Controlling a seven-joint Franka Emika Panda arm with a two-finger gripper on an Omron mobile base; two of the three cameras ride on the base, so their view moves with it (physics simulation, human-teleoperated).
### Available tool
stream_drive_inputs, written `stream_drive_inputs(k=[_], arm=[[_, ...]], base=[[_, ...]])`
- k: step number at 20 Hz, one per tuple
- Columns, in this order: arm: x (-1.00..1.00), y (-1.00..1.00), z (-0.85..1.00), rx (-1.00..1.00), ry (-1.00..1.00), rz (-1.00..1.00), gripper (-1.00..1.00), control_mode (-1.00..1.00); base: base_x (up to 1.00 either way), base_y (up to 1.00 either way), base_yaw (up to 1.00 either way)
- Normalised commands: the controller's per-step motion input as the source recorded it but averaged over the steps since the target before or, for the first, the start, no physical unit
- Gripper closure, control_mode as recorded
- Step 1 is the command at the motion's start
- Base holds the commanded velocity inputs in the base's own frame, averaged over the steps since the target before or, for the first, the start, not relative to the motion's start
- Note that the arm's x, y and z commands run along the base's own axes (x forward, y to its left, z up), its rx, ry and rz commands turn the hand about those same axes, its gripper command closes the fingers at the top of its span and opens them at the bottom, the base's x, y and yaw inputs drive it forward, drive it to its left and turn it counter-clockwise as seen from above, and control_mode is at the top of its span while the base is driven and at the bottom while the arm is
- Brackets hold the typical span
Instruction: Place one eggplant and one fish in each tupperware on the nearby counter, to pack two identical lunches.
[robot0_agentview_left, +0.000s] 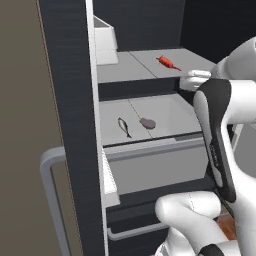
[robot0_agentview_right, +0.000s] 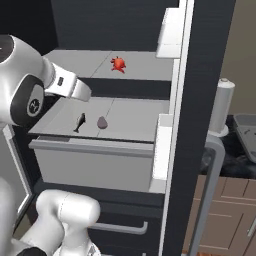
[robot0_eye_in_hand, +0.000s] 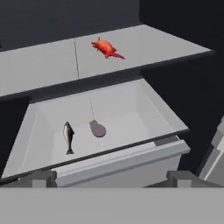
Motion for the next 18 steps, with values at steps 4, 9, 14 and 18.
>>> stream_drive_inputs(k=[4, 9, 14, 18], arm=[[0.56, -0.29, 0.0, 0.11, -0.11, -0.03, -1.0, -1.0], [0.91, -0.18, 0.0, 0.01, -0.06, 0.0, -1.0, -1.0], [0.99, -0.1, 0.0, -0.01, -0.01, 0.0, -1.0, -1.0], [0.86, -0.15, 0.0, -0.03, 0.01, 0.0, -1.0, -1.0]], base=[[0.0, 0.0, 0.0], [0.0, 0.0, 0.0], [0.0, 0.0, 0.0], [0.0, 0.0, 0.0]])
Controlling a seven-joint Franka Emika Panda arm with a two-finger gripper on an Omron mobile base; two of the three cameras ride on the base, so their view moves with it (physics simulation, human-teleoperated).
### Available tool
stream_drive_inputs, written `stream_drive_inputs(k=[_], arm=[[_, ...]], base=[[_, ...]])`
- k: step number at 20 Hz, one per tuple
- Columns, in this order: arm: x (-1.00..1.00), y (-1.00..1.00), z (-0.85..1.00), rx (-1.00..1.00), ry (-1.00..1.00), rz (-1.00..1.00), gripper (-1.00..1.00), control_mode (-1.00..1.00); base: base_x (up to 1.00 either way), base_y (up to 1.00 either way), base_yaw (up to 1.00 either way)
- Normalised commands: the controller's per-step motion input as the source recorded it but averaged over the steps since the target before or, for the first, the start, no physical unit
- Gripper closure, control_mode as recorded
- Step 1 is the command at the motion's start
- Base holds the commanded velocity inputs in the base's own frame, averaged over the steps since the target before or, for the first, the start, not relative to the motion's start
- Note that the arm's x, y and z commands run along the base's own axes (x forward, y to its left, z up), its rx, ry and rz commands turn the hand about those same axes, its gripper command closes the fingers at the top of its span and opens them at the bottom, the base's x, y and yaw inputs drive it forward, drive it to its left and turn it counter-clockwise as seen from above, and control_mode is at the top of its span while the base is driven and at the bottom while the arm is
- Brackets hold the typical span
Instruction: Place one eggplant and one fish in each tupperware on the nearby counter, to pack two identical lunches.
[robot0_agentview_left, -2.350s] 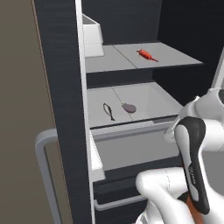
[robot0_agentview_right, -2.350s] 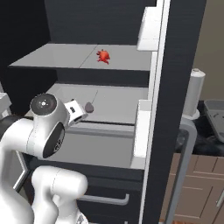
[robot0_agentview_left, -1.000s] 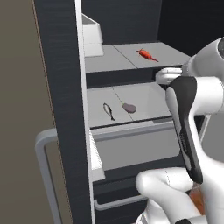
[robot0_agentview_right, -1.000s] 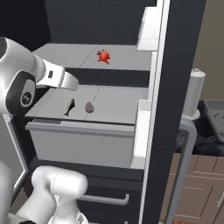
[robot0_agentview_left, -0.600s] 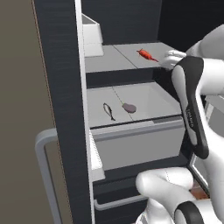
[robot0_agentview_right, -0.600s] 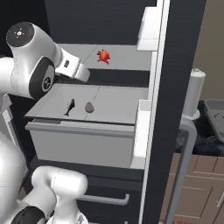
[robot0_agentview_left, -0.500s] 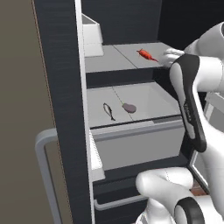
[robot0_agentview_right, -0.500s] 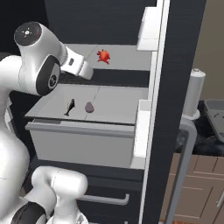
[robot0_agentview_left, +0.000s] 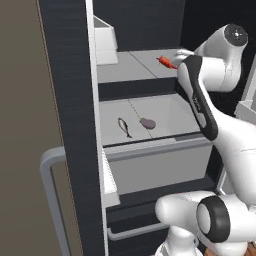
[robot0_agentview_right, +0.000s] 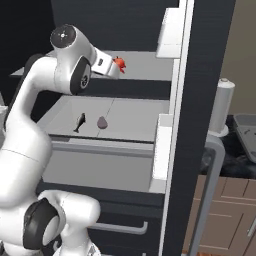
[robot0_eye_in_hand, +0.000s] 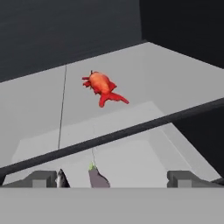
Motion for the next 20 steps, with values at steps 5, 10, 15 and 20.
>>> stream_drive_inputs(k=[5, 10, 15, 20], arm=[[0.92, -0.02, 0.0, -0.02, 0.04, 0.0, -1.0, -1.0], [1.0, 0.0, -0.09, 0.0, 0.04, 0.02, -1.0, -1.0], [0.95, -0.07, -0.08, 0.0, 0.03, 0.05, -1.0, -1.0], [0.81, -0.25, -0.11, 0.0, 0.01, 0.05, -1.0, -1.0]], base=[[0.0, 0.0, 0.0], [0.0, 0.0, 0.0], [0.0, 0.0, 0.0], [0.0, 0.0, 0.0]])
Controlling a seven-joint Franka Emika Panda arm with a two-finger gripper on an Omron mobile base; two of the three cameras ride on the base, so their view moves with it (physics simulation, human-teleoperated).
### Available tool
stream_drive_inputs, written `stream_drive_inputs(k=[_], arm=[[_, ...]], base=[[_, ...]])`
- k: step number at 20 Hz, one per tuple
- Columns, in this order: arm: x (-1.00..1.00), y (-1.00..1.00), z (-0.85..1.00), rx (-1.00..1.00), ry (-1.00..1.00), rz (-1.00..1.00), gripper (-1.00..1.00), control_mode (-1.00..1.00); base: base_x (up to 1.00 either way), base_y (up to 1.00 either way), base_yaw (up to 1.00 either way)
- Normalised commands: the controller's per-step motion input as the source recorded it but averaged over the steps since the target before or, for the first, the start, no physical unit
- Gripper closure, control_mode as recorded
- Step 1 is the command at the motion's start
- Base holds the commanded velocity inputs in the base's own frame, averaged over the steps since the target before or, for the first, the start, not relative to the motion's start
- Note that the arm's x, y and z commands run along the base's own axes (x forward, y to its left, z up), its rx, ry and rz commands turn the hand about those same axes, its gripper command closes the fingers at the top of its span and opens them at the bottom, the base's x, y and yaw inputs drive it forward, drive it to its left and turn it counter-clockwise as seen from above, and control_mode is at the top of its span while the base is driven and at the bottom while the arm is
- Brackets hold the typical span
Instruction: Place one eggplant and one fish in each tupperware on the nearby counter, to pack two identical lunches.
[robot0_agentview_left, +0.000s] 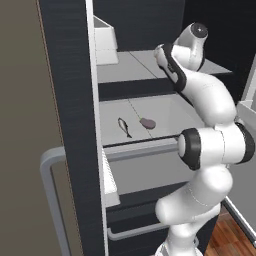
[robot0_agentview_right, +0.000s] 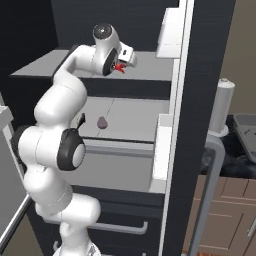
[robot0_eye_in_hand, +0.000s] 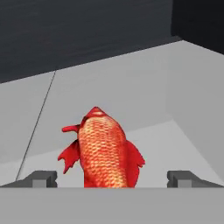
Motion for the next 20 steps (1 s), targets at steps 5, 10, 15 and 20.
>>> stream_drive_inputs(k=[5, 10, 15, 20], arm=[[0.68, -0.05, -0.25, 0.0, 0.0, 0.06, -1.0, -1.0], [0.23, 0.08, -0.56, -0.01, 0.03, 0.09, -1.0, -1.0], [0.0, 0.34, -0.83, -0.06, 0.09, 0.06, 1.0, -1.0], [0.03, 0.32, -0.43, -0.03, 0.0, 0.02, 1.0, -1.0]], base=[[0.0, 0.0, 0.0], [0.0, 0.0, 0.0], [0.0, 0.0, 0.0], [0.0, 0.0, 0.0]])
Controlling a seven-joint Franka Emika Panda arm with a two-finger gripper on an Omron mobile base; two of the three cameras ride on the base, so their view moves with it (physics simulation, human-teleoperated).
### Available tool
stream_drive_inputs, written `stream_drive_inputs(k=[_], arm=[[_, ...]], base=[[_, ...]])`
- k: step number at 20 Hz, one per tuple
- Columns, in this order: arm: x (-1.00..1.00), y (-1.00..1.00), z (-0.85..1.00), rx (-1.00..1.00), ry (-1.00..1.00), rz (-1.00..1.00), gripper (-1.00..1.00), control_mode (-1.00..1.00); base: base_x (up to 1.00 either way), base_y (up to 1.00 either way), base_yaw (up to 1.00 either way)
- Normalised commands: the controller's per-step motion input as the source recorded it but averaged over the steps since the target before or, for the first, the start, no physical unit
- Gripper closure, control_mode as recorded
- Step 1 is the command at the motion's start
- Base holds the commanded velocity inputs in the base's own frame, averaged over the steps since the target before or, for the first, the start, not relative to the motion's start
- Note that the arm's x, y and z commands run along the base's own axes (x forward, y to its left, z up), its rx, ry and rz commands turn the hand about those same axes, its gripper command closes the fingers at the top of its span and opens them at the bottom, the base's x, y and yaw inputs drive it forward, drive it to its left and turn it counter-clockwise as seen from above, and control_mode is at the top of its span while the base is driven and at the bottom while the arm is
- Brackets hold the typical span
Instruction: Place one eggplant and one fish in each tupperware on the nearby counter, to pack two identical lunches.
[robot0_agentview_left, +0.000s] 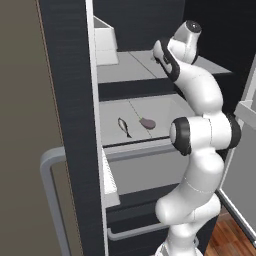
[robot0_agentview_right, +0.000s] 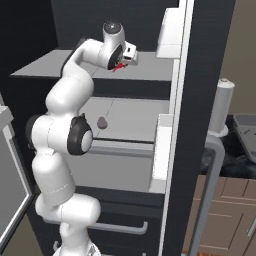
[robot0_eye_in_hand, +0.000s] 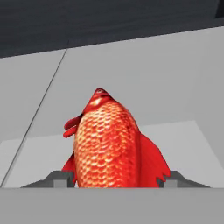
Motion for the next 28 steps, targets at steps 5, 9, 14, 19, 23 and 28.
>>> stream_drive_inputs(k=[5, 9, 14, 19, 23, 28], arm=[[-0.59, 0.0, -0.16, 0.0, -0.02, 0.0, 1.0, -1.0], [-1.0, 0.0, -0.4, 0.0, -0.08, 0.0, 1.0, -1.0], [-1.0, 0.18, -0.14, -0.06, -0.18, 0.0, 1.0, -1.0], [-1.0, 0.21, 0.0, -0.11, -0.22, 0.0, 1.0, -1.0], [-1.0, 0.06, 0.0, -0.09, -0.13, 0.0, 1.0, -1.0], [-1.0, 0.1, 0.0, -0.1, -0.02, 0.0, 1.0, -1.0]], base=[[0.0, 0.0, 0.0], [0.0, 0.0, 0.0], [0.0, 0.0, 0.0], [0.0, 0.0, 0.0], [0.0, 0.0, 0.0], [0.0, 0.0, 0.0]])
